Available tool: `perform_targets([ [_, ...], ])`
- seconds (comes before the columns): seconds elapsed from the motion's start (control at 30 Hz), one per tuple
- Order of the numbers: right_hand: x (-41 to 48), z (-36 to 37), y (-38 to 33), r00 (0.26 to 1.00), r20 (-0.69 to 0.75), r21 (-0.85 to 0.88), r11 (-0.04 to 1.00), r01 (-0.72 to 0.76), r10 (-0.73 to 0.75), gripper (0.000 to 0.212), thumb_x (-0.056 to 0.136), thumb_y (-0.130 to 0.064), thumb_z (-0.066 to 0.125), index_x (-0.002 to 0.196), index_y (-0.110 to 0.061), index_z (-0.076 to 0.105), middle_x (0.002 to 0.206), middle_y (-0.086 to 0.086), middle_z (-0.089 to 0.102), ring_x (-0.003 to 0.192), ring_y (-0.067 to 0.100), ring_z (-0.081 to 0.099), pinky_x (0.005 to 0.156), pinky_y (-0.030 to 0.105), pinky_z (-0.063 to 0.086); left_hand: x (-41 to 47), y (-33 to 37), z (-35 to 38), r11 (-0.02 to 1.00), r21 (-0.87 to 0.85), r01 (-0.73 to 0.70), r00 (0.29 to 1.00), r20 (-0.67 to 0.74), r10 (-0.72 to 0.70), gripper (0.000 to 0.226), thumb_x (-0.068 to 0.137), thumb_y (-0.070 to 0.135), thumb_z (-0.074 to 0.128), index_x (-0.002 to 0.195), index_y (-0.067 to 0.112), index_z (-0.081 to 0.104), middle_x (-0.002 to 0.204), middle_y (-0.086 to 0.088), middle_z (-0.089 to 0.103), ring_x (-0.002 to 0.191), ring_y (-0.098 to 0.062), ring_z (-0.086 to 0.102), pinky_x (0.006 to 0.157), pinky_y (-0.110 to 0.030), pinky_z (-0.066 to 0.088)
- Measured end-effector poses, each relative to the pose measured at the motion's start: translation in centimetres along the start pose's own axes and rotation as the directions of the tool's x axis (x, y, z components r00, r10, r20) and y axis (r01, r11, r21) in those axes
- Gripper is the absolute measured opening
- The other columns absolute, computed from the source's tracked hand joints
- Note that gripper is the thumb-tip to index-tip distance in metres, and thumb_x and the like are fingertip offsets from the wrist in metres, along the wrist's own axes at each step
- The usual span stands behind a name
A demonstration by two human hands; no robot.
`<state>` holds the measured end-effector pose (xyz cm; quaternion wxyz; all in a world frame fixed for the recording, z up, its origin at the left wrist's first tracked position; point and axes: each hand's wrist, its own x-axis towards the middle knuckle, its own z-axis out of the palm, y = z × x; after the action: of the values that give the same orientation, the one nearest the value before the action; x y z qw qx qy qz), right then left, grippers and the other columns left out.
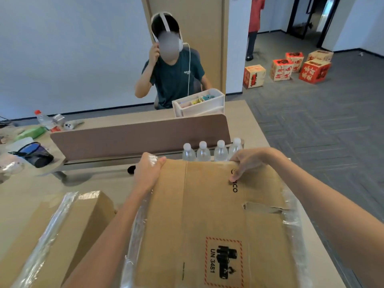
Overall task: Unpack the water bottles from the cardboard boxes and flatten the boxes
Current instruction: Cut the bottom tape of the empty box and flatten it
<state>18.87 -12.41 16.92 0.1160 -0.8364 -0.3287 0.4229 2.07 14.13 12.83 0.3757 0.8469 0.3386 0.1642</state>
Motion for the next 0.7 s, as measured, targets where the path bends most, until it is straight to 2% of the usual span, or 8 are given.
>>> perform_targets([
  [0.1,3.2,2.2,1.6,0.999,-0.048,-0.045,0.999,0.012,-0.015,0.050,0.067,-0.049,0.083,0.088,-0.009,0.063,0.087,0.001,0.068,0.083,0.022,0.062,0.079,0.037,0.047,0.1,-2.4,1.6,0.999,0.026,0.034,0.999,0.016,-0.034,0.037,0.095,0.041,0.059,0.105,0.006,0.049,0.103,-0.008,0.054,0.091,-0.025,0.048,0.072,-0.033,0.032],
  [0.17,5.1,3.7,2.4,0.994,-0.111,-0.065,0.998,-0.003,-0.004,0.051,0.068,-0.048,0.083,0.075,-0.010,0.049,0.073,0.002,0.051,0.068,0.020,0.047,0.061,0.034,0.031,0.6,-3.9,2.7,0.998,0.014,0.065,0.998,0.026,-0.065,0.038,0.095,0.040,0.058,0.107,0.005,0.049,0.099,-0.004,0.054,0.088,-0.024,0.048,0.070,-0.033,0.032],
  [0.23,6.6,5.0,3.1,0.982,-0.186,-0.071,0.997,-0.024,0.010,0.051,0.070,-0.047,0.082,0.072,-0.013,0.044,0.073,0.002,0.045,0.066,0.018,0.040,0.058,0.031,0.025,1.2,-5.2,3.7,0.997,0.007,0.081,0.996,0.033,-0.081,0.039,0.095,0.040,0.060,0.108,0.004,0.050,0.092,0.000,0.053,0.089,-0.024,0.050,0.072,-0.033,0.033],
  [0.3,8.2,5.9,3.6,0.965,-0.259,-0.051,0.998,-0.046,0.031,0.050,0.070,-0.047,0.082,0.079,-0.009,0.052,0.080,0.007,0.053,0.070,0.020,0.046,0.060,0.032,0.030,2.3,-6.4,4.7,0.995,0.001,0.098,0.994,0.038,-0.098,0.042,0.094,0.040,0.061,0.112,0.003,0.050,0.095,-0.002,0.056,0.093,-0.026,0.053,0.075,-0.034,0.035],
  [0.37,9.6,6.6,4.1,0.951,-0.305,-0.060,0.996,-0.071,0.049,0.055,0.072,-0.047,0.081,0.101,-0.005,0.059,0.097,0.010,0.062,0.086,0.025,0.057,0.068,0.035,0.041,3.4,-7.6,5.8,0.994,0.002,0.108,0.993,0.039,-0.108,0.046,0.094,0.041,0.061,0.117,0.003,0.050,0.102,-0.003,0.057,0.098,-0.026,0.053,0.078,-0.034,0.037],
  [0.47,11.5,7.3,4.8,0.935,-0.350,-0.086,0.991,-0.099,0.063,0.063,0.077,-0.045,0.078,0.120,-0.006,0.055,0.114,0.010,0.063,0.102,0.029,0.058,0.084,0.038,0.046,5.1,-8.9,7.7,0.992,-0.002,0.126,0.990,0.065,-0.126,0.047,0.094,0.041,0.060,0.119,0.003,0.049,0.105,-0.004,0.055,0.101,-0.027,0.054,0.080,-0.034,0.036],
  [0.6,14.3,8.6,6.1,0.923,-0.377,-0.069,0.991,-0.113,0.078,0.066,0.078,-0.044,0.077,0.128,-0.010,0.051,0.126,0.008,0.060,0.114,0.030,0.055,0.093,0.038,0.042,7.1,-11.3,10.0,0.982,0.008,0.187,0.973,0.134,-0.186,0.054,0.093,0.043,0.062,0.125,0.002,0.048,0.124,-0.012,0.058,0.116,-0.032,0.054,0.089,-0.037,0.040],
  [0.7,16.5,9.6,7.1,0.920,-0.378,-0.028,0.992,-0.124,0.104,0.066,0.075,-0.047,0.078,0.125,-0.014,0.049,0.129,0.006,0.056,0.118,0.027,0.051,0.088,0.034,0.031,8.5,-13.3,11.1,0.969,-0.025,0.246,0.959,0.154,-0.240,0.061,0.089,0.043,0.068,0.127,-0.001,0.050,0.132,-0.016,0.055,0.121,-0.033,0.052,0.097,-0.038,0.042],
])
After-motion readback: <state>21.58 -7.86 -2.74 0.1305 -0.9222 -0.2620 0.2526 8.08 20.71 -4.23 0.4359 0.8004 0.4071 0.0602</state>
